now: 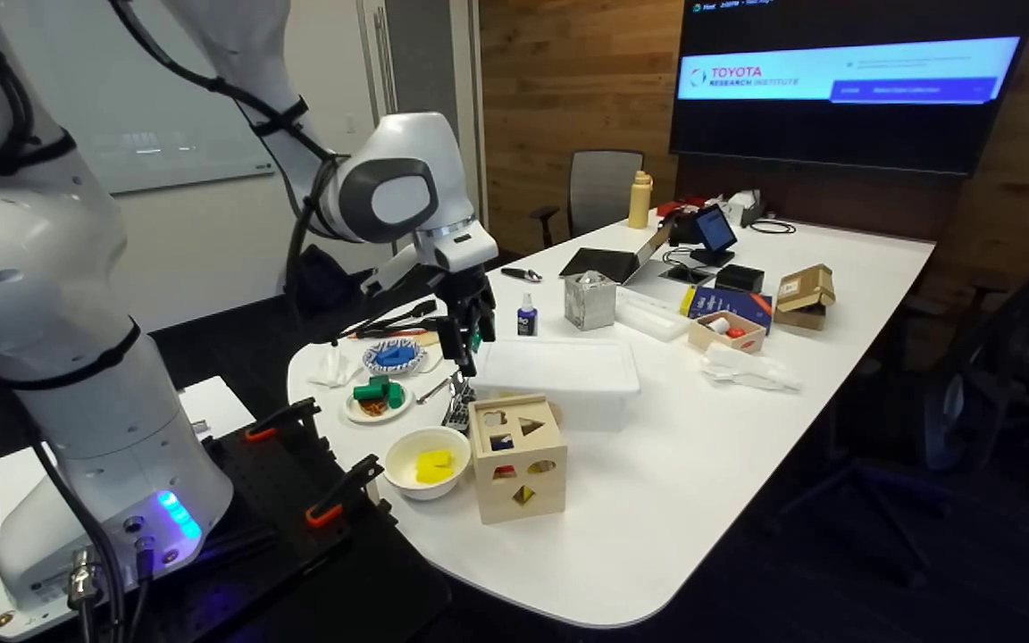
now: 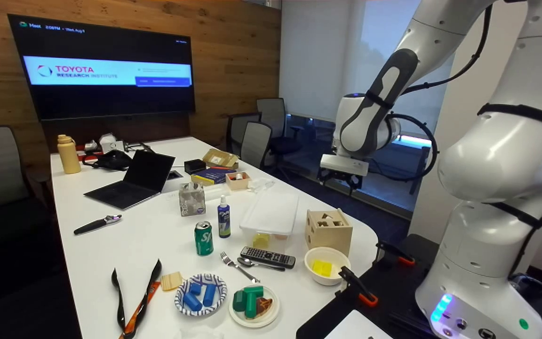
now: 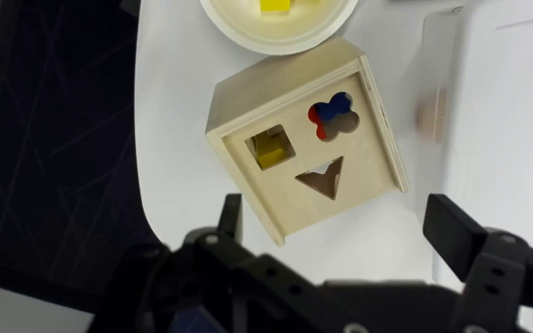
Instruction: Slide open the lid on the shape sorting box
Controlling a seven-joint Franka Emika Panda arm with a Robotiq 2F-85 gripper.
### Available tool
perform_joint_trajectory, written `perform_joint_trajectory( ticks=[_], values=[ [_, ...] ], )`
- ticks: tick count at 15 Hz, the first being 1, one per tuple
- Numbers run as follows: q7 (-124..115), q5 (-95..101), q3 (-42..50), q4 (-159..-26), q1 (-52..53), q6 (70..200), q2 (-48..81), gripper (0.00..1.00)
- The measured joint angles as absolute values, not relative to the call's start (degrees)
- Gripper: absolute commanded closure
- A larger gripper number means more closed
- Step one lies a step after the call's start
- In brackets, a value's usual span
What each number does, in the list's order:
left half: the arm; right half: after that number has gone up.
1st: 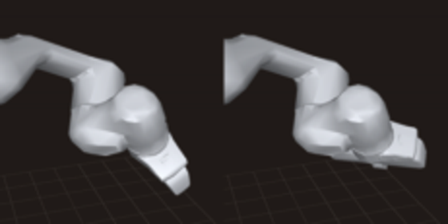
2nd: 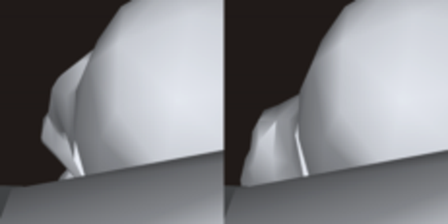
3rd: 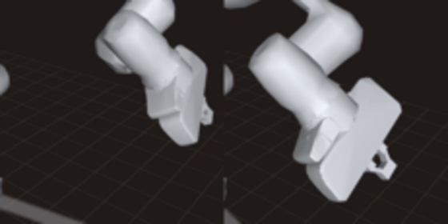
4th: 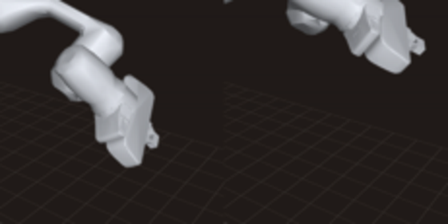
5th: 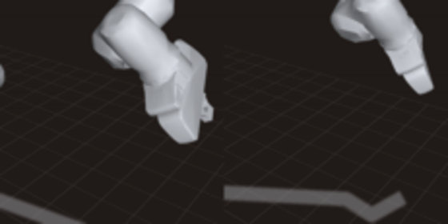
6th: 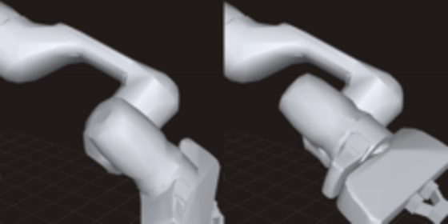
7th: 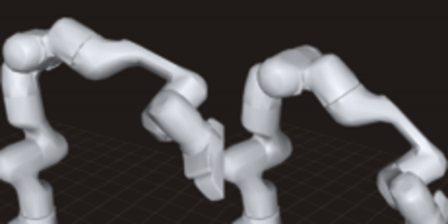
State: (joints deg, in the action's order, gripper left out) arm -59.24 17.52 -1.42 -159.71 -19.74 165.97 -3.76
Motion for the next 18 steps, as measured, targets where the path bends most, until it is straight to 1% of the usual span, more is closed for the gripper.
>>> perform_joint_trajectory(
  ticks=[6,13,15,18],
  values=[
    [-65.58,21.66,1.73,-159.66,-20.54,178.38,5.35,0.0],
    [-65.66,21.44,5.79,-159.53,-19.39,194.51,16.93,0.0],
    [-65.65,21.08,6.91,-159.39,-18.42,197.84,18.99,0.0],
    [-65.65,20.97,6.39,-158.73,-18.32,198.16,19.46,0.0]
  ],
)
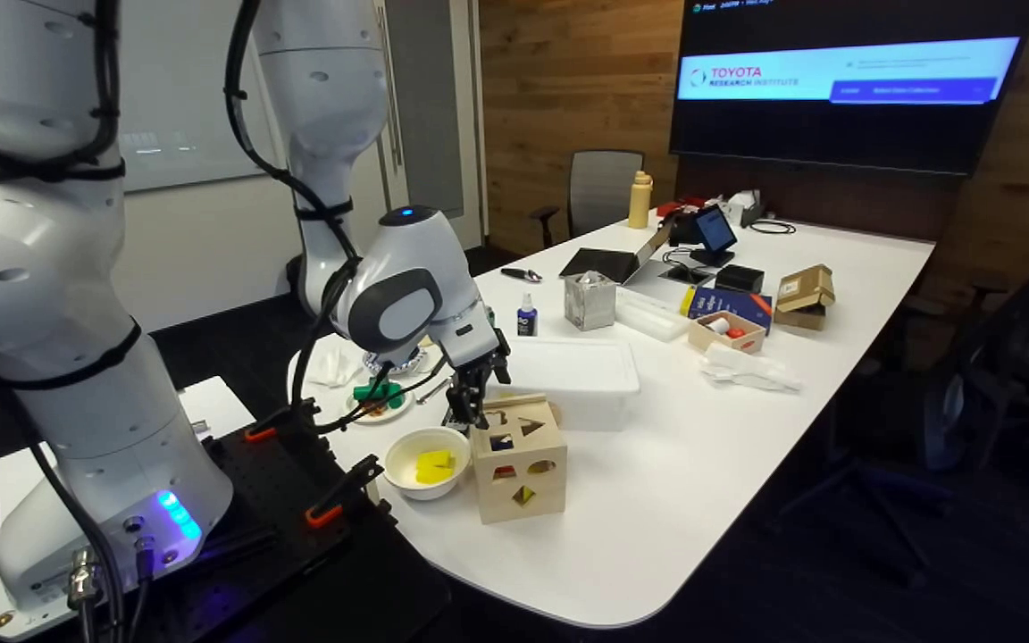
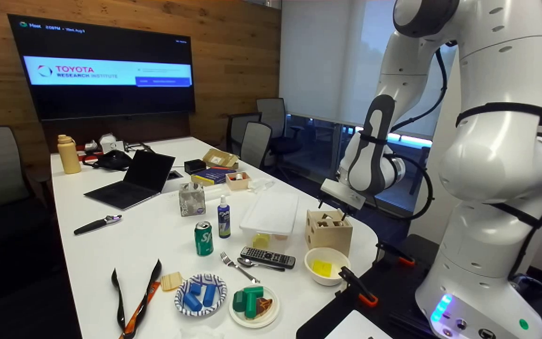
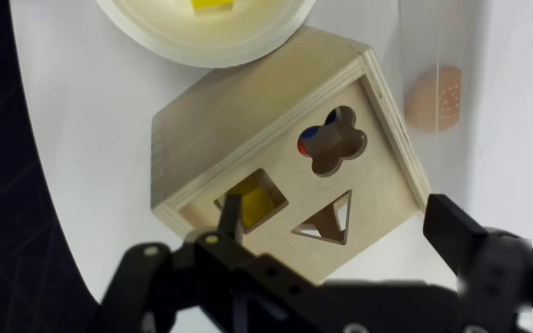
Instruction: Slide open the lid on the shape sorting box
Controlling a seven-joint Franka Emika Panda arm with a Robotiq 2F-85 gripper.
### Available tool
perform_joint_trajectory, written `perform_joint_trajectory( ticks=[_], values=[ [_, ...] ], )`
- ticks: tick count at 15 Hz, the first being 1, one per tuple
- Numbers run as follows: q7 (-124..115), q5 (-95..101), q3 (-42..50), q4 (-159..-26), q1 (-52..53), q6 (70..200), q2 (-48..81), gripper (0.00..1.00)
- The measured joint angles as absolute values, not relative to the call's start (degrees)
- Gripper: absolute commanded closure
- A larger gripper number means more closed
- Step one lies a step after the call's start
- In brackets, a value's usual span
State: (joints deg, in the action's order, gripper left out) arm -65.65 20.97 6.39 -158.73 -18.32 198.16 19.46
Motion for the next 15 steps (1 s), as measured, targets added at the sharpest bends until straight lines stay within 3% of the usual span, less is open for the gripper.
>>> perform_joint_trajectory(
  ticks=[5,15],
  values=[
    [-59.28,8.59,0.42,-158.06,-19.87,198.08,19.48,0.0],
    [-54.03,-1.32,-1.13,-155.24,-20.08,198.04,22.66,0.0]
  ],
)
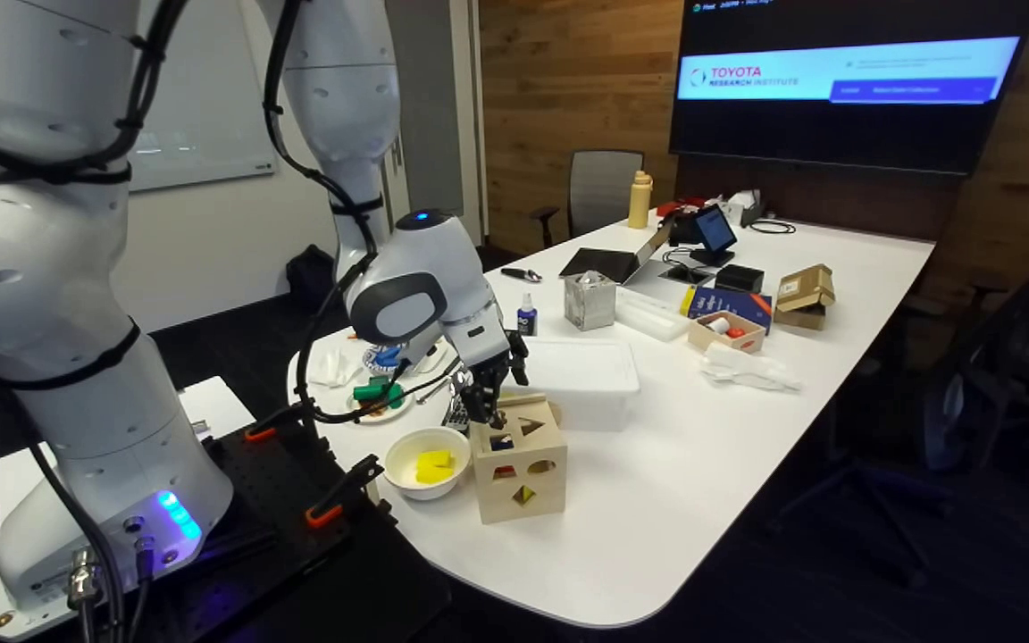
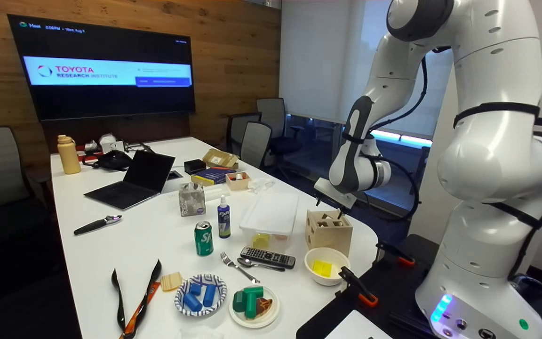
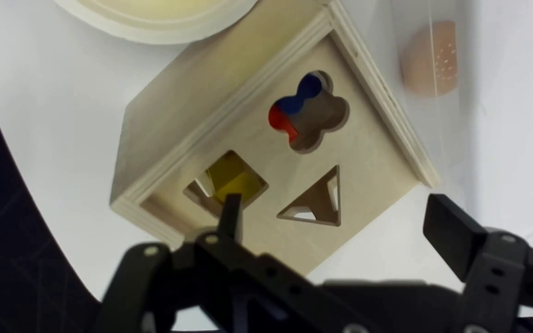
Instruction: Slide open the lid on the shape sorting box
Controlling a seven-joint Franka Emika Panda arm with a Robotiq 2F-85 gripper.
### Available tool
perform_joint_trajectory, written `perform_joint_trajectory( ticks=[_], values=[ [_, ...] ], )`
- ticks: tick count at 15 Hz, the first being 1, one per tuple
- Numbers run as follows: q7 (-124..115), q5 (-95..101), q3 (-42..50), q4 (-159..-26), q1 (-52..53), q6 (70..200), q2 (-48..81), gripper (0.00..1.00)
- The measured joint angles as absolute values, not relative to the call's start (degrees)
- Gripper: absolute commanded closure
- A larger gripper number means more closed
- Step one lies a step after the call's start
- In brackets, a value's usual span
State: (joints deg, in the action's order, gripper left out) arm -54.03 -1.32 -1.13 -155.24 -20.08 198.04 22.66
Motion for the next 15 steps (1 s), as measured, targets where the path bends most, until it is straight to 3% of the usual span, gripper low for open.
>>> perform_joint_trajectory(
  ticks=[15],
  values=[
    [-54.0,-1.34,-5.78,-149.6,-25.78,198.04,29.05,0.0]
  ],
)
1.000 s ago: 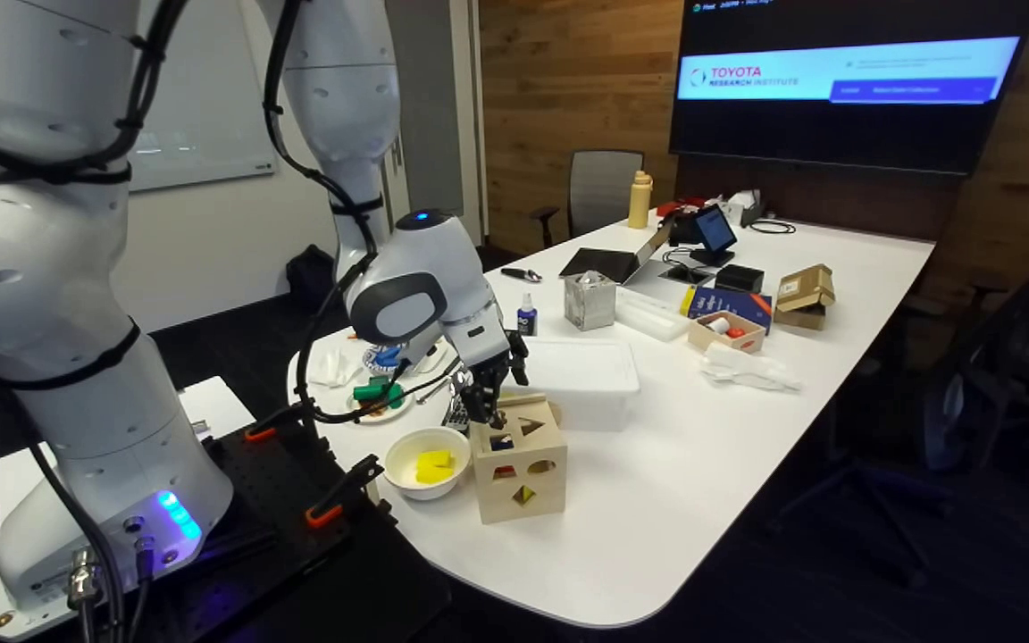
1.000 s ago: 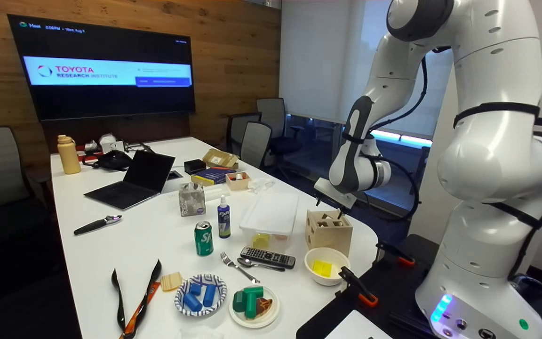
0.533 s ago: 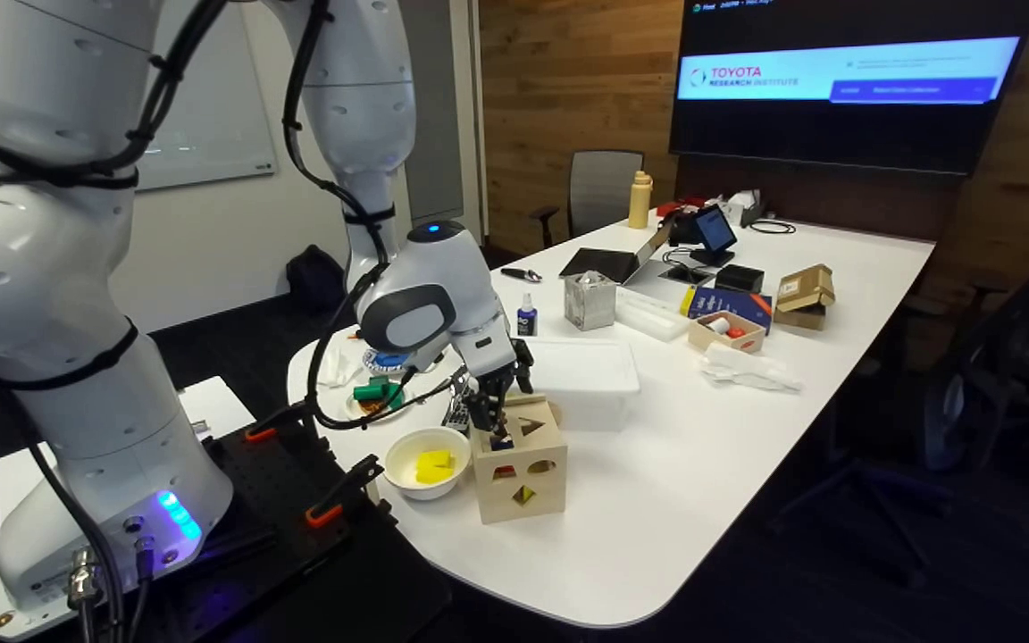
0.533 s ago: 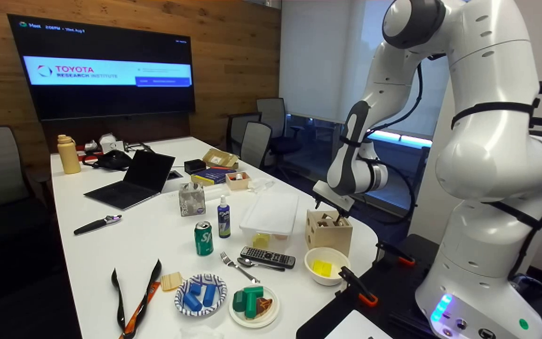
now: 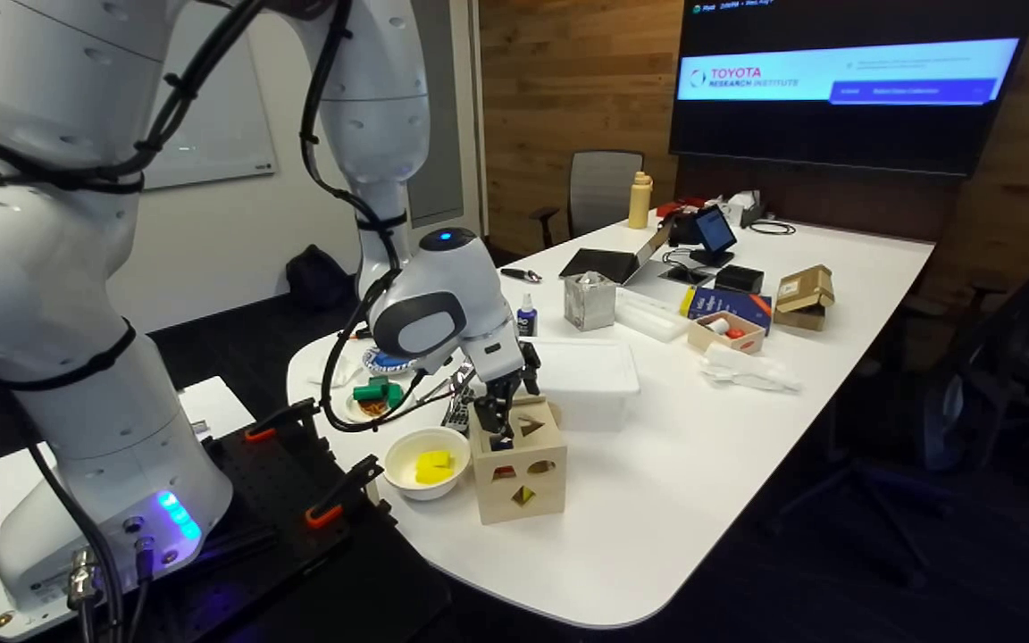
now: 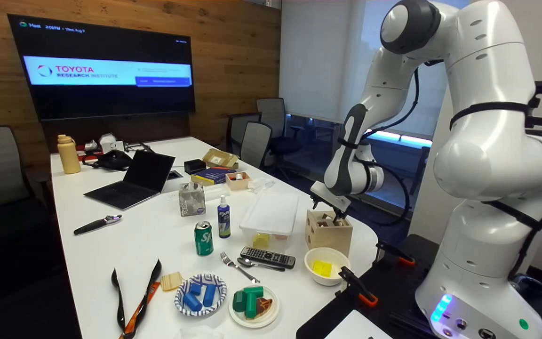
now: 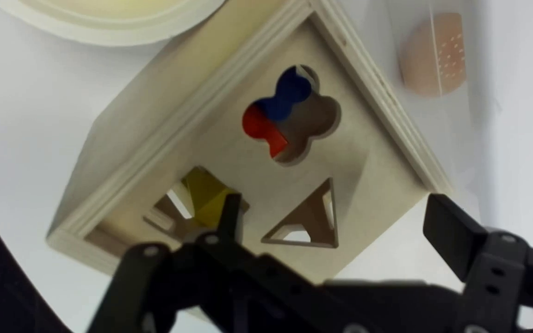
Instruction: Slide open the lid on the shape sorting box
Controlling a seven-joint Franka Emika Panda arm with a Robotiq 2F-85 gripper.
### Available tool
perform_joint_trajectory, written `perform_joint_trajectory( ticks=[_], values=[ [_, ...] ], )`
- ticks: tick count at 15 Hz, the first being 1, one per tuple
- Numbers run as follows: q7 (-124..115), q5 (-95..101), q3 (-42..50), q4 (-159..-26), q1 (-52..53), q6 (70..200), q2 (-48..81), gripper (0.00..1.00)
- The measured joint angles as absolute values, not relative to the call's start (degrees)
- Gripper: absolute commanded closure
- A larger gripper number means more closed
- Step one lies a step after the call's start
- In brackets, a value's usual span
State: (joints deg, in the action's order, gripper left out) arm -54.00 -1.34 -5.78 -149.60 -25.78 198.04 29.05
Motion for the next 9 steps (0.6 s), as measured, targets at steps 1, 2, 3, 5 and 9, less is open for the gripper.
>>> perform_joint_trajectory(
  ticks=[1,2,3,5,9],
  values=[
    [-54.0,-1.34,-5.94,-149.14,-25.96,198.04,29.25,0.0],
    [-54.0,-1.34,-6.07,-148.72,-26.12,198.04,29.38,0.0],
    [-53.99,-1.34,-6.24,-148.31,-26.39,198.04,29.51,0.0],
    [-53.96,-1.34,-6.32,-147.73,-26.69,198.04,29.92,0.0],
    [-53.93,-1.34,-6.8,-147.35,-27.65,198.04,30.48,0.0]
  ],
)
